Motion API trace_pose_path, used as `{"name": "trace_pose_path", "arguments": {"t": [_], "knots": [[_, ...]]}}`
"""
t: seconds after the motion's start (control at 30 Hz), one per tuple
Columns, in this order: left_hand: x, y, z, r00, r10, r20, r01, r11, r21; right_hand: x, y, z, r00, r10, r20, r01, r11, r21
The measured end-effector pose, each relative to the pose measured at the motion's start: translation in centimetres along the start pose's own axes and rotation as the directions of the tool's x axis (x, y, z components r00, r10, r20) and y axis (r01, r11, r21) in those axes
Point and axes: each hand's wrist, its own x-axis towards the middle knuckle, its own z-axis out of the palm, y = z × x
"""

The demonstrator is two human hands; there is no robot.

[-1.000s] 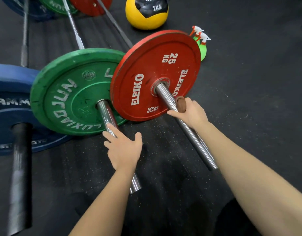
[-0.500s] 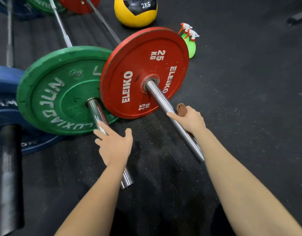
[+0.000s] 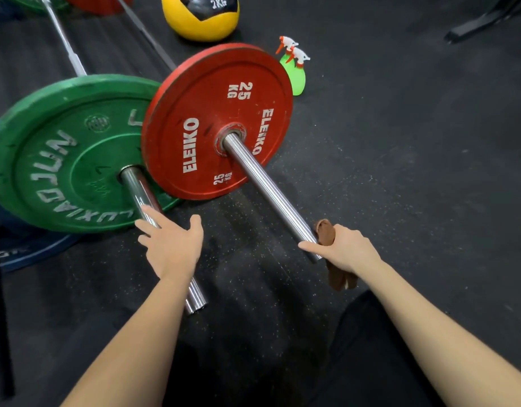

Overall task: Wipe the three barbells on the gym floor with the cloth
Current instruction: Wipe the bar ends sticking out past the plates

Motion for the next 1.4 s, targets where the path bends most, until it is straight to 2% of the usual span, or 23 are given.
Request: {"name": "trace_pose_path", "arguments": {"t": [0.07,0.17,0.23,0.27,0.3,0.33,0.4,0.43,0.57,0.63,0.7,0.73,0.77,0.8,0.83,0.87,0.9,0.97,1.03,1.07,1.1,1.2,1.4], "knots": [[0.1,0.0,0.1,1.000,-0.006,0.007,0.006,1.000,-0.005,-0.2,-0.6,-0.2,1.000,0.025,-0.014,-0.025,1.000,-0.012],[0.2,0.0,0.1,1.000,-0.006,0.004,0.006,1.000,-0.003,-0.7,-1.8,0.2,0.981,-0.033,-0.191,0.017,0.996,-0.084],[0.3,-0.1,0.3,1.000,-0.003,-0.003,0.003,1.000,-0.002,-1.2,-2.8,-0.3,0.951,-0.081,-0.298,0.085,0.996,0.000],[0.3,-0.1,0.3,1.000,-0.002,-0.003,0.002,1.000,0.000,-1.5,-3.4,-1.0,0.950,-0.074,-0.304,0.116,0.986,0.123],[0.3,-0.2,0.3,1.000,0.000,-0.004,0.000,1.000,0.006,-1.7,-4.1,-1.8,0.960,-0.061,-0.274,0.147,0.940,0.307],[0.3,-0.3,0.4,1.000,0.003,-0.009,-0.003,1.000,0.011,-1.8,-4.9,-2.6,0.976,-0.058,-0.211,0.164,0.834,0.527],[0.3,-0.4,0.4,0.999,0.041,-0.028,-0.041,0.999,0.024,-1.9,-6.7,-3.3,0.994,-0.105,-0.038,0.089,0.545,0.834],[0.3,-0.5,0.6,0.995,0.089,-0.049,-0.087,0.995,0.038,-2.0,-7.6,-3.4,0.989,-0.150,-0.012,0.081,0.462,0.883],[-0.1,-1.2,1.2,0.921,0.333,-0.201,-0.329,0.943,0.053,-2.5,-10.5,-2.3,0.959,-0.262,-0.112,0.207,0.373,0.904],[-0.7,-1.8,0.7,0.835,0.486,-0.258,-0.502,0.865,0.004,-2.6,-11.3,-1.8,0.944,-0.310,-0.113,0.215,0.320,0.923],[-2.3,-1.3,-0.8,0.780,0.600,-0.179,-0.626,0.755,-0.196,-2.7,-12.3,-1.3,0.943,-0.318,-0.097,0.198,0.301,0.933],[-3.6,-0.3,-1.9,0.807,0.590,-0.033,-0.549,0.727,-0.412,-2.7,-12.7,-1.0,0.951,-0.302,-0.066,0.158,0.291,0.944],[-5.1,1.0,-2.9,0.826,0.537,0.171,-0.325,0.702,-0.633,-2.9,-13.1,-0.9,0.949,-0.315,-0.016,0.105,0.268,0.958],[-6.2,2.4,-3.6,0.797,0.460,0.391,-0.007,0.654,-0.756,-3.1,-13.4,-0.9,0.940,-0.337,0.048,0.039,0.246,0.969],[-6.9,3.6,-4.0,0.732,0.403,0.549,0.272,0.566,-0.778,-3.3,-13.4,-0.9,0.918,-0.378,0.120,-0.027,0.243,0.970],[-7.3,4.2,-3.9,0.685,0.379,0.623,0.441,0.465,-0.768,-3.1,-13.4,-0.9,0.895,-0.415,0.164,-0.047,0.278,0.959],[-7.3,4.5,-3.6,0.686,0.356,0.634,0.508,0.390,-0.768,-3.1,-13.3,-1.1,0.885,-0.433,0.170,-0.017,0.336,0.942],[-6.5,4.3,-3.0,0.748,0.302,0.592,0.509,0.311,-0.802,-2.2,-12.8,-1.6,0.930,-0.366,0.038,0.171,0.521,0.836],[-5.8,4.0,-2.6,0.803,0.219,0.554,0.486,0.299,-0.821,0.1,-10.9,-1.7,0.929,-0.257,-0.265,0.360,0.792,0.493],[-5.2,3.8,-2.2,0.826,0.178,0.535,0.473,0.299,-0.829,1.0,-9.7,-1.4,0.899,-0.256,-0.356,0.374,0.872,0.316],[-4.8,3.7,-1.9,0.846,0.145,0.514,0.457,0.300,-0.837,2.2,-8.5,-0.7,0.892,-0.266,-0.364,0.351,0.917,0.191],[-3.4,4.0,-1.7,0.893,0.110,0.437,0.382,0.329,-0.863,3.6,-6.3,1.6,0.974,-0.157,-0.161,0.184,0.967,0.175],[0.8,8.5,0.0,0.910,0.053,0.412,0.377,0.308,-0.873,3.8,-6.5,2.0,0.957,-0.155,-0.244,0.207,0.956,0.208]]}}
